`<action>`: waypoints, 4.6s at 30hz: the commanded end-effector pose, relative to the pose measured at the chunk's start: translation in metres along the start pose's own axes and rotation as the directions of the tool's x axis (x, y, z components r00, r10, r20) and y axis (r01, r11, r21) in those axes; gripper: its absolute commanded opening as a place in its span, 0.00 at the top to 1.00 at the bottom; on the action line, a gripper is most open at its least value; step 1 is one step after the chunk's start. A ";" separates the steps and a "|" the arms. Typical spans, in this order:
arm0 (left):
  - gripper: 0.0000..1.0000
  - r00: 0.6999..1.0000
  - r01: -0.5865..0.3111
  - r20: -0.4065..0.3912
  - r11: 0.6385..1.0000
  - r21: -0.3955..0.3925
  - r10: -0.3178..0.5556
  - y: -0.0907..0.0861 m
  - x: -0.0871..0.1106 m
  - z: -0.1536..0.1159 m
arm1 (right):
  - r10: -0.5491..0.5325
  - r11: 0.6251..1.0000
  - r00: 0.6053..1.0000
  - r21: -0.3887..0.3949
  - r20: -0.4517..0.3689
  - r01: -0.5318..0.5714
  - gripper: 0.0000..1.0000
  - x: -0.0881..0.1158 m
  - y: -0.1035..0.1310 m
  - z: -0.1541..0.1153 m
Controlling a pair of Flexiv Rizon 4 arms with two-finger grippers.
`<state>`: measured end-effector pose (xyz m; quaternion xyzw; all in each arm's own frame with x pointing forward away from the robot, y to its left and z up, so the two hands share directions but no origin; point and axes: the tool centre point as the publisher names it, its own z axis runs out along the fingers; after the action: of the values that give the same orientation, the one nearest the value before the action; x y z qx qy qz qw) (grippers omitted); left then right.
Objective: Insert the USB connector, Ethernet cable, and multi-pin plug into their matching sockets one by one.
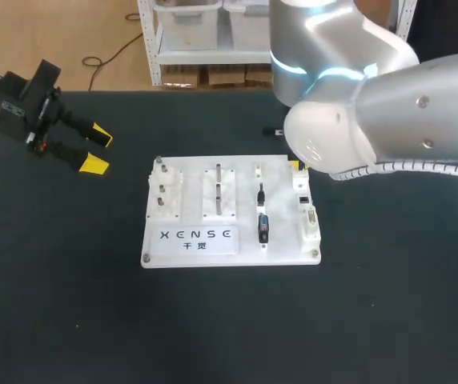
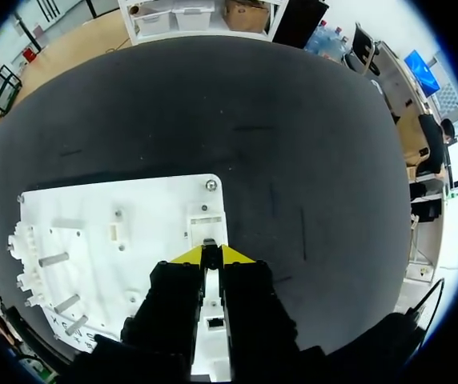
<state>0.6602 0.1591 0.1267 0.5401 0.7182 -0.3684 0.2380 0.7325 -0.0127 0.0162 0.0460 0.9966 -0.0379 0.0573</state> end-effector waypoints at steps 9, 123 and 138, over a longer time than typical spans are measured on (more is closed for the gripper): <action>0.00 1.000 -0.002 0.001 1.000 -0.001 0.002 0.000 0.001 0.000 | -0.015 1.000 0.997 0.025 0.081 0.013 0.00 0.002 0.003 -0.005; 0.00 1.000 -0.002 0.001 1.000 -0.001 0.002 0.000 0.001 0.000 | 0.017 0.998 0.998 -0.061 0.059 -0.013 1.00 0.061 -0.009 -0.039; 0.00 1.000 -0.002 0.001 1.000 -0.001 0.002 0.000 0.001 0.000 | -0.003 0.998 0.999 -0.057 0.044 0.005 1.00 0.060 -0.007 -0.035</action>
<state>0.6602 0.1591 0.1268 0.5401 0.7183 -0.3684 0.2380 0.6663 -0.0121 0.0499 0.0408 0.9958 -0.0101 0.0812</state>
